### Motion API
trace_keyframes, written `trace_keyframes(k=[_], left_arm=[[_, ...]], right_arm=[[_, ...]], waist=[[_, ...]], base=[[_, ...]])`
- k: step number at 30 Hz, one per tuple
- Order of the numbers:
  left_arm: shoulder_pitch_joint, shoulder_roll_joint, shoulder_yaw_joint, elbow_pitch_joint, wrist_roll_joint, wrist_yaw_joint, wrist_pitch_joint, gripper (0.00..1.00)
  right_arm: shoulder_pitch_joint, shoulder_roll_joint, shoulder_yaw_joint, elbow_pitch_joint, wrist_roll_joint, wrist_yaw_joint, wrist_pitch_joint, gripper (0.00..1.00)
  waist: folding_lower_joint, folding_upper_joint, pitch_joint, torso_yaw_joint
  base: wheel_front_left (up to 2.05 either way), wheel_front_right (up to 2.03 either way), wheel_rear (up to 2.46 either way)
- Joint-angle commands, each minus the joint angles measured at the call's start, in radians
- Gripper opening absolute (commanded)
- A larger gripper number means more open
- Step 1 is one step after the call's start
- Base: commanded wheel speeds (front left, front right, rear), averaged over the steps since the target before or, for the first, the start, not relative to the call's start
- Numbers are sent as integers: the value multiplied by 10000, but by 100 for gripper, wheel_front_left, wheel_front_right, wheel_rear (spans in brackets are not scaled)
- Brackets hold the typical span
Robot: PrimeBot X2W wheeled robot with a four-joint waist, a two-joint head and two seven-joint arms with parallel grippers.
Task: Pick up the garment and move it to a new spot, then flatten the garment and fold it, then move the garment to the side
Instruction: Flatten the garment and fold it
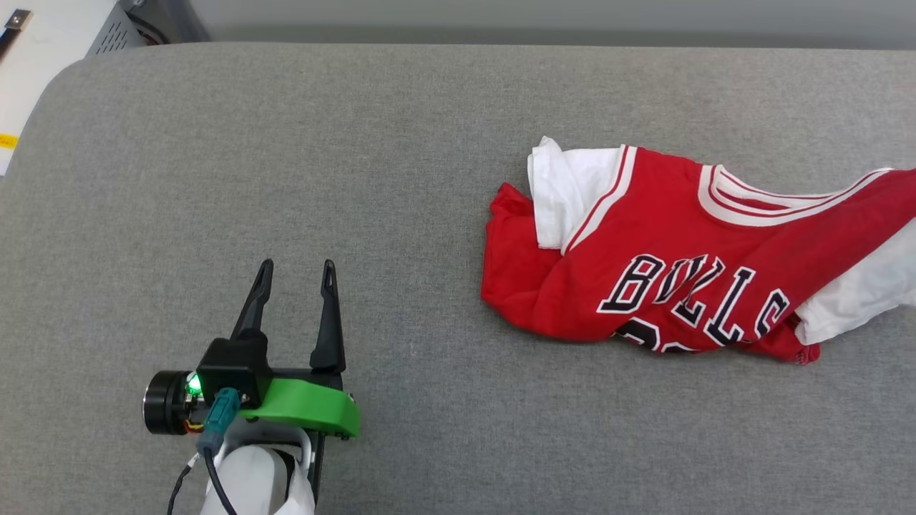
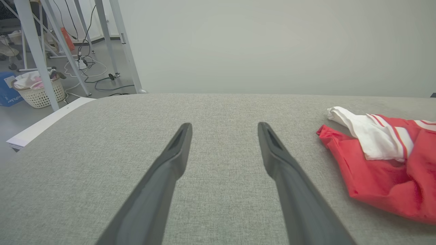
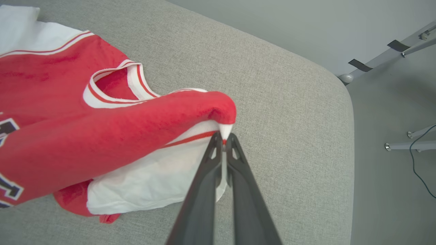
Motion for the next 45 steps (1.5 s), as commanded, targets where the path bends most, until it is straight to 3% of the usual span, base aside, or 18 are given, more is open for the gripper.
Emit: trace_keyframes(k=[1, 9, 15, 19, 24, 25, 26, 27, 38, 40, 45], left_arm=[[-254, -35, -51, -26, -78, 30, -59, 100], [-860, -35, -300, -17, -250, 131, -59, 100], [-1048, -35, -405, -31, -362, 235, -59, 100], [-1090, -35, -446, -34, -414, 285, -59, 100], [-1053, -35, -425, -8, -387, 334, -59, 100], [-1026, -35, -408, -1, -358, 326, -59, 100], [-998, -35, -397, 12, -336, 315, -59, 100], [-965, -35, -368, 28, -306, 303, -59, 100], [-360, -36, 87, -8, 53, 67, -59, 100], [-244, -31, 234, -34, 186, -63, -59, 100], [-364, 61, 384, 16, 351, -295, -59, 100]], right_arm=[[-397, 69, 15, -17, -190, -6, 216, 0], [-2606, 924, 825, 1322, -1059, -6, 883, 0], [-3194, 1802, 1846, 3007, -1288, -6, 953, 0], [-3114, 2373, 2228, 4179, -1110, -6, 651, 0], [-3074, 2468, 2745, 4792, -922, -6, -209, 0], [-3088, 2438, 2773, 4849, -864, -6, -545, 41], [-3089, 2405, 2779, 4880, -781, -6, -834, 66], [-3111, 2342, 2786, 4849, -717, -6, -1275, 100], [-2388, 2296, 2327, 4172, -1182, -6, -4567, 100], [-1870, 2795, 1536, 4022, -2021, -6, -5810, 100], [-813, 3829, 29, 3580, -3077, -6, -6812, 100]], waist=[[0, -1, 406, 239], [0, -1, 1296, 770], [0, -1, 1578, 1011], [0, -1, 1639, 1076], [0, -1, 1439, 1062], [0, -1, 1343, 1046], [0, -1, 1256, 1033], [0, -1, 1144, 1005], [0, -1, -70, 359], [0, -1, -373, 128], [0, -1, -734, -112]], base=[[0, 0, 0], [0, 0, 0], [0, 0, 0], [0, 0, 0], [0, 0, 0], [0, 0, 0], [0, 0, 0], [0, 0, 0], [0, 0, 0], [0, 0, 0], [0, 0, 0]])
